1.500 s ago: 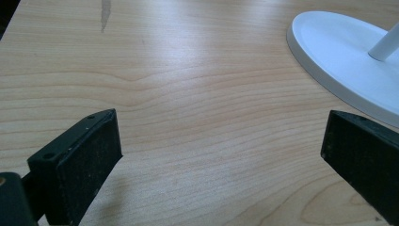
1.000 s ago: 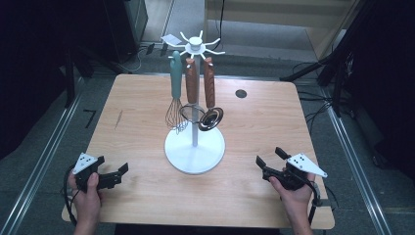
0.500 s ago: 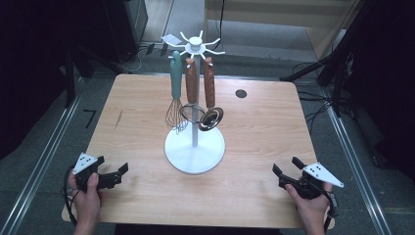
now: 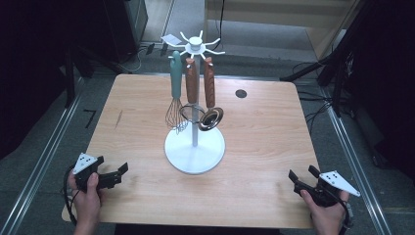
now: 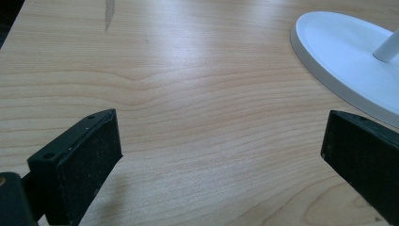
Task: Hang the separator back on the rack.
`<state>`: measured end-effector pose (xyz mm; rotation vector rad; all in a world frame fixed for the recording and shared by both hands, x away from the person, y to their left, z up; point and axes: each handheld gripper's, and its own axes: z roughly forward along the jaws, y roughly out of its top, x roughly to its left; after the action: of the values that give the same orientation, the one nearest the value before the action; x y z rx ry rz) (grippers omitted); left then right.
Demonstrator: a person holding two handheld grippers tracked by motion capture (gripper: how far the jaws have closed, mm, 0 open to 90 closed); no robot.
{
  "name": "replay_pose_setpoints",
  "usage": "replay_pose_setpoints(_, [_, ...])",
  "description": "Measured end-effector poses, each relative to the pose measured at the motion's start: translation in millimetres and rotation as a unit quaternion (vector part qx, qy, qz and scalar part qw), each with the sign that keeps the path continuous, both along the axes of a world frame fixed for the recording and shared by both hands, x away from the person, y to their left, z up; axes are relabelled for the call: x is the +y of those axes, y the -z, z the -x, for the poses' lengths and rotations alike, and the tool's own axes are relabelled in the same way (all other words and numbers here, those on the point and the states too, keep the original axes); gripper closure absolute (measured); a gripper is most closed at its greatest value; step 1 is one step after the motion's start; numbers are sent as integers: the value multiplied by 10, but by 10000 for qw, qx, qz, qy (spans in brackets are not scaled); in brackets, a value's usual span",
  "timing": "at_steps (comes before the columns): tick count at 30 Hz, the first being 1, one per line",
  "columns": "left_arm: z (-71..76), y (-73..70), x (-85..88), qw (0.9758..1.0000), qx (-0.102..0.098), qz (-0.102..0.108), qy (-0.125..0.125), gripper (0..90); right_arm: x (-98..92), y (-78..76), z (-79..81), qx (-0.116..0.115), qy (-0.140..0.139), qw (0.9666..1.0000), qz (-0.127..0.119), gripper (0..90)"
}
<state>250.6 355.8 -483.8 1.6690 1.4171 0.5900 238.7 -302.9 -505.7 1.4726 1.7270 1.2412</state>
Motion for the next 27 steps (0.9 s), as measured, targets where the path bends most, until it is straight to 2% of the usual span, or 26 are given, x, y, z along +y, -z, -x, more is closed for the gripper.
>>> replay_pose_setpoints(3, [-3, 1, 1, 10000, 11, 4, -8, 0, -65, 34, 25, 31, 57, 9999, 95, 182])
replay_pose_setpoints(12, [-7, 1, 2, 10000, 41, -9, -10, 0, -208, 38, 56, 29, 238, 9997, -76, 145])
replay_pose_setpoints(15, [-17, 3, 4, 10000, 40, 11, -37, 0, -194, 38, 43, 104, 325, 9994, 39, 145])
replay_pose_setpoints(19, [-28, 5, 2, 9999, 80, -6, -72, 0, -87, 39, -10, 378, 478, 9965, 576, 145])
replay_pose_setpoints(21, [-30, 5, -3, 9999, 96, -26, -76, 0, -52, 41, -22, 421, 438, 9954, 742, 144])
replay_pose_setpoints(27, [-29, 5, -6, 9999, 90, -47, -78, 0, -72, 40, -20, 423, 388, 9966, 589, 145])
